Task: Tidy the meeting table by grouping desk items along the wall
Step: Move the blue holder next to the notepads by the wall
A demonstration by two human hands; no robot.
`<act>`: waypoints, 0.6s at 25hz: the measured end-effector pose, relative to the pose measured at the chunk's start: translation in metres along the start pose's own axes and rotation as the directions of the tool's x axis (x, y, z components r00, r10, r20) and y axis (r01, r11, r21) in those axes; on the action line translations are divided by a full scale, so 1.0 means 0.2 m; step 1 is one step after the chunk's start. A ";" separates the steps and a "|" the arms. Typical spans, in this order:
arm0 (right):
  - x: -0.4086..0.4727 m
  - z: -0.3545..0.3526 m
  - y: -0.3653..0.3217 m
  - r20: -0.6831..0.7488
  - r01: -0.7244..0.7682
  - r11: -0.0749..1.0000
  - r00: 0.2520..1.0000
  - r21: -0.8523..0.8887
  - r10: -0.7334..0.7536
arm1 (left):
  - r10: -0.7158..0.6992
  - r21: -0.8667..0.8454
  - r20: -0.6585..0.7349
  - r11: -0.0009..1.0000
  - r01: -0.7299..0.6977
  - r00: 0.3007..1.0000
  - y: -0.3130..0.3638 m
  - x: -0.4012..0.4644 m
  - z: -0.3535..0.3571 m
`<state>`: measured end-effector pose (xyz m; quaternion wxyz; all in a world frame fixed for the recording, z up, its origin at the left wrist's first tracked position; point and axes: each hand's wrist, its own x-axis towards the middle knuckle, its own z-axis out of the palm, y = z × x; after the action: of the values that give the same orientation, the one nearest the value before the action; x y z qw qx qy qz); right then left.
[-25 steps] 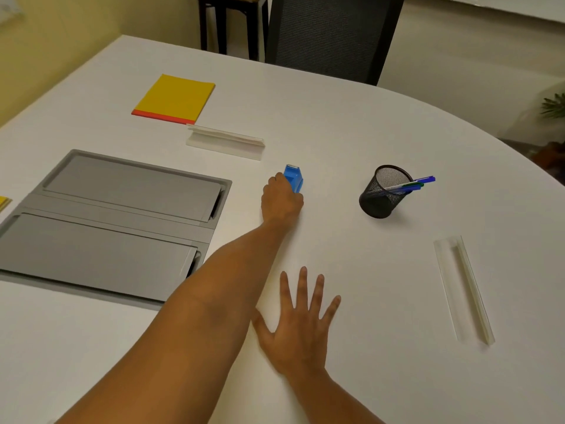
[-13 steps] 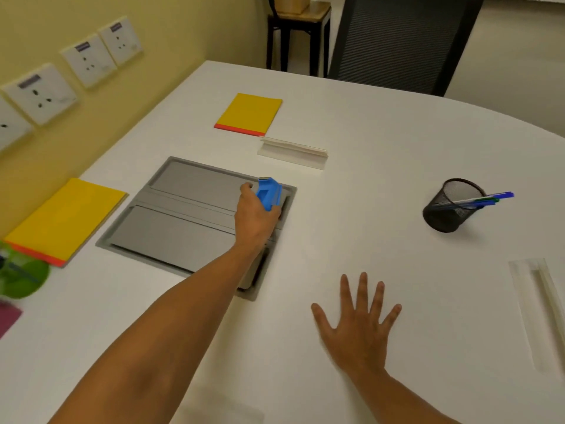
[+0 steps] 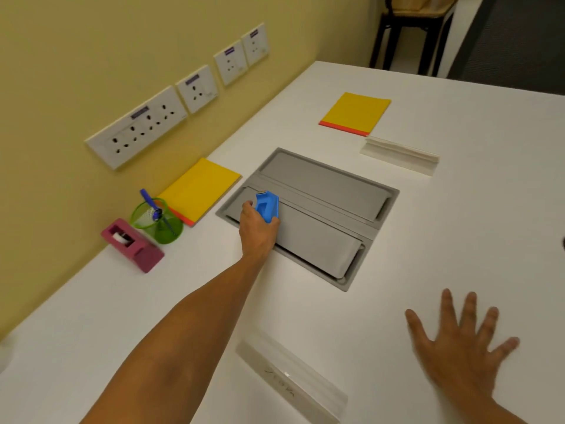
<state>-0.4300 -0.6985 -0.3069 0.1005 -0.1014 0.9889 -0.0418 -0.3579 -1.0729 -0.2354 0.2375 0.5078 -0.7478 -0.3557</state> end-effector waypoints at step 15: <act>0.01 0.02 -0.02 -0.004 -0.030 0.999 1.000 0.028 0.031 | -0.310 -0.154 -0.291 0.949 0.275 0.905 -0.44 0.06 -0.32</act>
<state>-0.4303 -0.7024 -0.3100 0.1006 -0.0847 0.9898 -0.0545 -0.2642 -1.1233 -0.2638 0.3238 0.6502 -0.5956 -0.3430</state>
